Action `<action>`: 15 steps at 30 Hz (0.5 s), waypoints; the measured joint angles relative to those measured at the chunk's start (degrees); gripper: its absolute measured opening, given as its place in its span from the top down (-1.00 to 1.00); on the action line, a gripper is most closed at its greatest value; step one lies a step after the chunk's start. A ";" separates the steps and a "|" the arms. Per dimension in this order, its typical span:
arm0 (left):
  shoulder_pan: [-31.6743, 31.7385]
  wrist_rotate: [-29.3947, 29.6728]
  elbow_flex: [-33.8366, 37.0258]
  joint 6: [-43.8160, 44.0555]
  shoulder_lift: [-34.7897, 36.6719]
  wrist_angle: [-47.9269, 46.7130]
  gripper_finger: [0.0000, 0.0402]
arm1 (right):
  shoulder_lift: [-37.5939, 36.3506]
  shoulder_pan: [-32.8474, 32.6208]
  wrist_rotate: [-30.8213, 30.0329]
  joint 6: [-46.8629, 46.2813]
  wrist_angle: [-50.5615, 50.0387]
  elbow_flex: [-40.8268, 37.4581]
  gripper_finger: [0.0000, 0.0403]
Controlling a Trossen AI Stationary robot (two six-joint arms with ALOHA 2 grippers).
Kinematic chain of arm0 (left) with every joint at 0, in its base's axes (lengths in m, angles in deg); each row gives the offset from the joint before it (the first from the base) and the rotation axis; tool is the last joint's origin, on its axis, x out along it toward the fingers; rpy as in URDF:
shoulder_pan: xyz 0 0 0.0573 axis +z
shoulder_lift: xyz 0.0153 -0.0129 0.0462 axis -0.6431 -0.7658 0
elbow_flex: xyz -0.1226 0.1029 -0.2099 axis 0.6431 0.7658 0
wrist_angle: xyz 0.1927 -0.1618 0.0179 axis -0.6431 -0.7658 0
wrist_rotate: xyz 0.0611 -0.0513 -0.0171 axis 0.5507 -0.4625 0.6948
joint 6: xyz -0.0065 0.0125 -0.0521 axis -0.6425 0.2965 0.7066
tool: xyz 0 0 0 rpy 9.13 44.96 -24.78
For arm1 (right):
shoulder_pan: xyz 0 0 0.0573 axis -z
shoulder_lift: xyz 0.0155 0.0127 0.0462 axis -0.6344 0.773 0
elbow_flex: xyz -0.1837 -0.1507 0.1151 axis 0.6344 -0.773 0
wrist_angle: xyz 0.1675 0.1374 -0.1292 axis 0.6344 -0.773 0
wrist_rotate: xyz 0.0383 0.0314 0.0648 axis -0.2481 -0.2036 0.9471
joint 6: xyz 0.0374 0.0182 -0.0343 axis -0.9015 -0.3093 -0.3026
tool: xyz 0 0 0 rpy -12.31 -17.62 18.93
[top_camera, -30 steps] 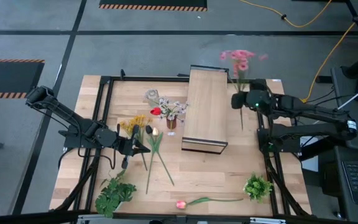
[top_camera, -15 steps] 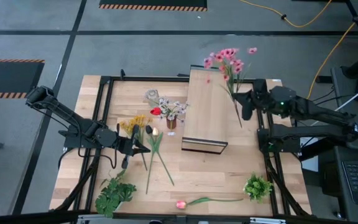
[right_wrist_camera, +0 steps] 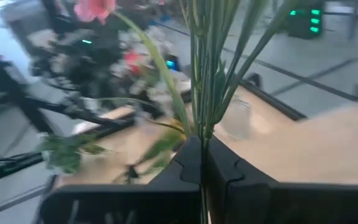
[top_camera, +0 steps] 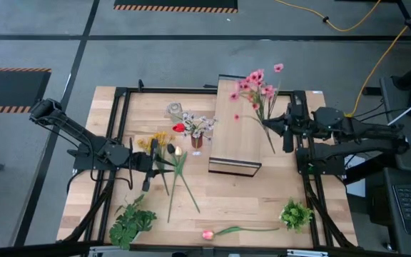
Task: Pick and place flowers into a vace then onto a shelf
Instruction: Put the pink flowers into the red vase
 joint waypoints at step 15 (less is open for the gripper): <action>0.00 4.44 0.00 3.11 -0.02 5.14 0.13 | 5.98 -14.16 -3.61 0.80 10.45 2.22 1.00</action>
